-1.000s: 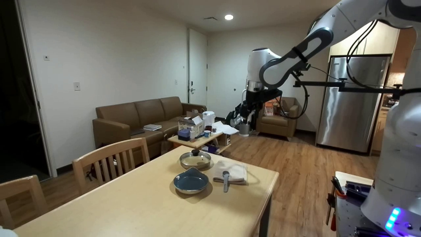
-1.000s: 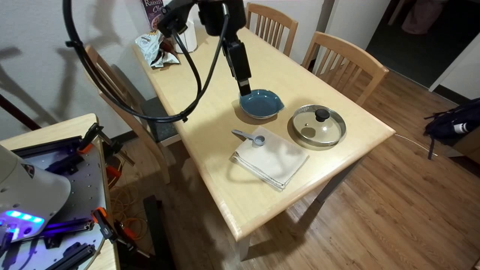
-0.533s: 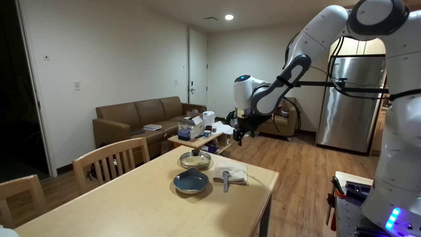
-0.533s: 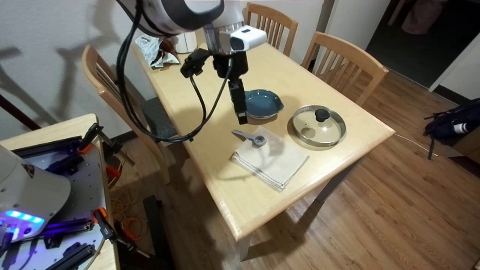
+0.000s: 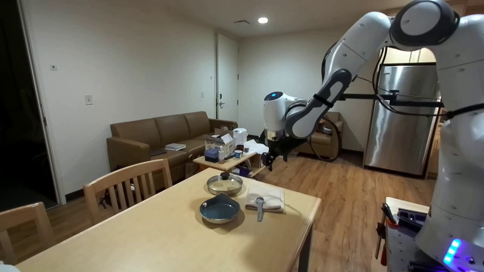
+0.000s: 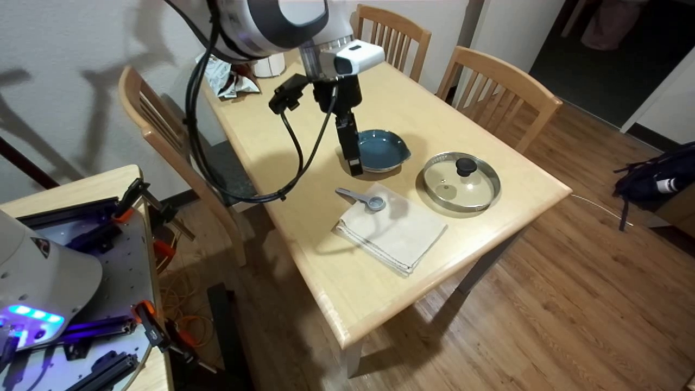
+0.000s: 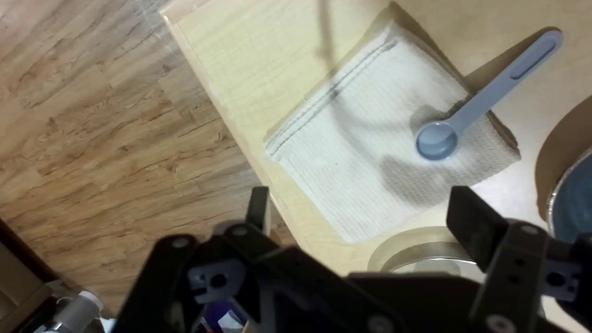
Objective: Put the grey spoon in the bowl
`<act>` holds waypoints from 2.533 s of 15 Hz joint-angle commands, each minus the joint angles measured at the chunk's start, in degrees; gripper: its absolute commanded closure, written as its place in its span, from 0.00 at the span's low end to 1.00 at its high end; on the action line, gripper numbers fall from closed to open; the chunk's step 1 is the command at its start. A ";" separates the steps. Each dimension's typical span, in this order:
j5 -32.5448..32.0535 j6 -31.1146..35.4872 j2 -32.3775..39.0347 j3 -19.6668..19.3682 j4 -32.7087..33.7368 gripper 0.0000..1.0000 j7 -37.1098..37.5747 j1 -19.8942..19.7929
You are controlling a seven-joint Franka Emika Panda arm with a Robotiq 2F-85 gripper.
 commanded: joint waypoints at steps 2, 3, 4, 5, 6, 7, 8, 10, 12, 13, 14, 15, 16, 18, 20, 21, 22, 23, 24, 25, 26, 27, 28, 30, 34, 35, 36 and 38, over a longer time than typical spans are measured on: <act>-0.34 -0.20 12.36 1.56 8.79 0.01 2.61 6.62; -0.38 -1.72 14.10 1.55 11.16 0.00 2.26 8.47; 0.88 -1.67 15.36 1.79 12.55 0.00 0.87 9.21; 1.66 -1.75 16.37 1.76 13.88 0.00 -0.20 9.91; 1.12 0.22 13.84 0.62 9.84 0.00 1.23 10.45; 1.24 0.21 15.07 0.52 11.00 0.00 1.23 11.32; 1.20 0.21 15.40 0.36 11.11 0.00 1.26 11.71; 0.12 -0.84 14.53 -1.43 10.45 0.00 5.09 13.00; -3.26 -2.06 15.35 -5.13 10.68 0.00 14.44 16.47; -4.56 -2.81 16.14 -6.13 10.98 0.00 18.19 17.58; -5.27 -4.81 17.83 -6.59 11.85 0.00 21.44 18.21; -5.29 -7.45 18.62 -6.42 12.31 0.00 23.92 18.52; -4.31 -9.21 19.74 -5.13 12.72 0.00 23.89 17.72; -4.31 -7.75 18.16 -3.54 11.38 0.00 21.71 16.12; -4.03 -7.68 19.82 -3.22 11.47 0.00 22.16 16.22; -4.00 -7.67 20.19 -3.23 11.57 0.00 22.31 16.23; -3.99 -7.67 20.26 -3.24 11.65 0.00 22.32 16.21; -5.76 -8.21 20.61 -4.63 12.11 0.00 25.31 17.63; -9.15 -8.03 21.56 -7.15 12.71 0.00 31.67 19.96; -10.86 -8.24 22.00 -7.56 13.00 0.00 34.91 20.15; -12.80 -8.57 23.14 -7.91 13.50 0.00 38.83 20.01; -14.46 -9.42 23.99 -8.17 13.89 0.00 42.38 19.85; -15.71 -10.33 25.02 -8.17 14.21 0.00 45.79 19.27; -16.09 -10.83 23.16 -4.97 13.07 0.00 43.90 16.51; -17.14 -11.75 25.51 -5.39 14.24 0.00 47.47 16.34; -17.61 -12.03 25.56 -5.41 14.43 0.00 47.77 16.58; -19.46 -11.73 26.11 -6.04 15.04 0.00 50.52 17.44; -25.80 -10.41 26.69 -6.82 16.32 0.00 56.43 18.72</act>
